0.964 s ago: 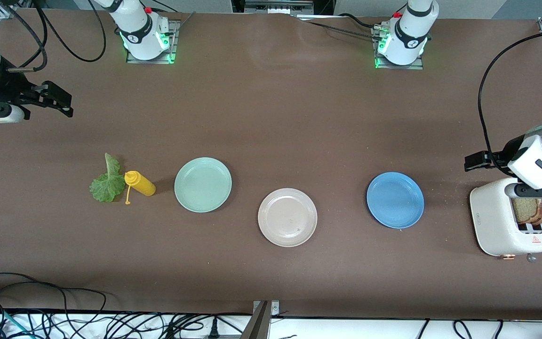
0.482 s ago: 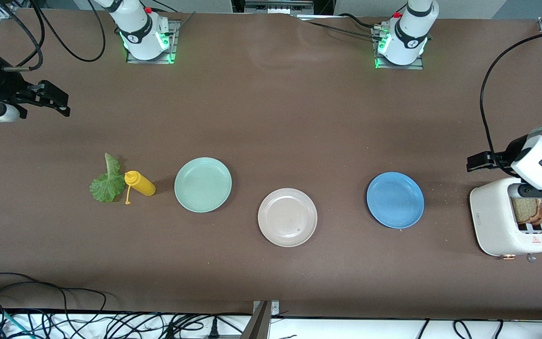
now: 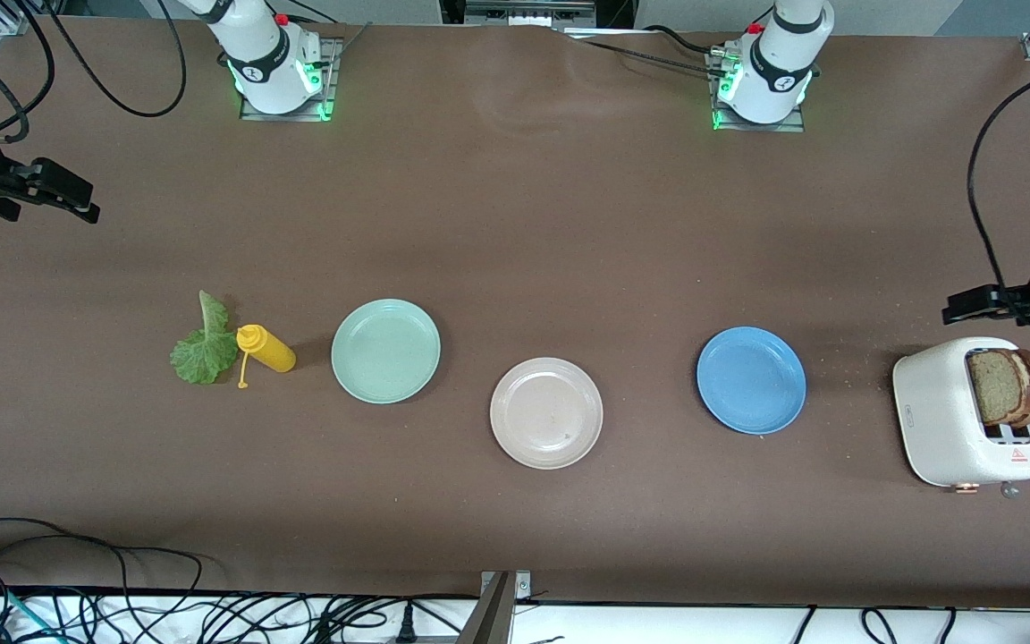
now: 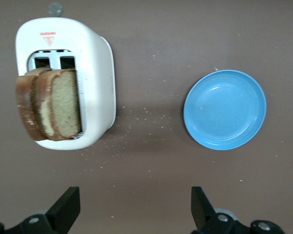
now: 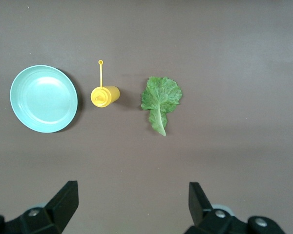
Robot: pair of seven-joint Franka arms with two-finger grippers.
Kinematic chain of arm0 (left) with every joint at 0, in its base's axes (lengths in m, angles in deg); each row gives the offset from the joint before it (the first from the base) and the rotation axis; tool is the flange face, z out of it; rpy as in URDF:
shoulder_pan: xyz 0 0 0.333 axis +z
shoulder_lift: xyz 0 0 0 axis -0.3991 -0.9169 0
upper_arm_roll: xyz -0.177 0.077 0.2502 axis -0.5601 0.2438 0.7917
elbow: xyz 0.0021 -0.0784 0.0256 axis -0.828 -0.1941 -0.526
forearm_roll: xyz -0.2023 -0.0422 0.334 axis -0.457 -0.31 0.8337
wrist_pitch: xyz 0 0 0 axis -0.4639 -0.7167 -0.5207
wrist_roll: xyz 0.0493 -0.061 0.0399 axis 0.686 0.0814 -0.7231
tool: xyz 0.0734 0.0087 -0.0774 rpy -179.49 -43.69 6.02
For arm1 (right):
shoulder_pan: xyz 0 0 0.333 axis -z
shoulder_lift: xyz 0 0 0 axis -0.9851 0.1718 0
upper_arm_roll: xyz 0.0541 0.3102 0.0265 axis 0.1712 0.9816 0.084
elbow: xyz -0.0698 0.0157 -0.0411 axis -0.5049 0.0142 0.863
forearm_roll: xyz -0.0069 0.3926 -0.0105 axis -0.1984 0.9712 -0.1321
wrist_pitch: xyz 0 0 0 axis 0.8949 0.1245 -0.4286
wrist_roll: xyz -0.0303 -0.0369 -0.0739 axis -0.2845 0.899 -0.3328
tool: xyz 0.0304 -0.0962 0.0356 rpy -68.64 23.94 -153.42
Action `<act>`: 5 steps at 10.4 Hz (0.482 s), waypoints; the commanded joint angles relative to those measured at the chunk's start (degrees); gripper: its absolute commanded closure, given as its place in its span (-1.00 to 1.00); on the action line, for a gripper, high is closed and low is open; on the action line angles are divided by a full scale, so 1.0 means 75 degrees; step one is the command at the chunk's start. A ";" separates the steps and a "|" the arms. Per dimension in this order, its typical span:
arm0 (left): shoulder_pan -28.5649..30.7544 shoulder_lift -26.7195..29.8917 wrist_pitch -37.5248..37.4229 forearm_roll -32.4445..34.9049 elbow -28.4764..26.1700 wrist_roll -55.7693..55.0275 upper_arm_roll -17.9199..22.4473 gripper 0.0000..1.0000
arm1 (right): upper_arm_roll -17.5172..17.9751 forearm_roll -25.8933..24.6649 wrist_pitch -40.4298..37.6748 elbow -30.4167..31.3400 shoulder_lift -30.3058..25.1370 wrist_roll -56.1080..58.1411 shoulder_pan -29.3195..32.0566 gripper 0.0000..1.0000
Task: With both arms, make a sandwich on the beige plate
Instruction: 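Reach the left gripper to the toaster and grasp a bread slice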
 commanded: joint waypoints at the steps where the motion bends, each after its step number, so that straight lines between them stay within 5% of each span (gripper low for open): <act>1: 0.0542 -0.0347 0.0168 -0.0091 0.0244 0.0687 -0.0050 -1.00 | -0.0423 0.0126 -0.0095 0.0093 -0.0128 0.0035 -0.0007 -1.00; 5: 0.0907 -0.0781 0.1023 -0.0068 0.0257 0.0970 -0.0050 -0.98 | -0.0356 0.0080 -0.0107 0.0022 -0.0151 -0.0012 -0.0042 -1.00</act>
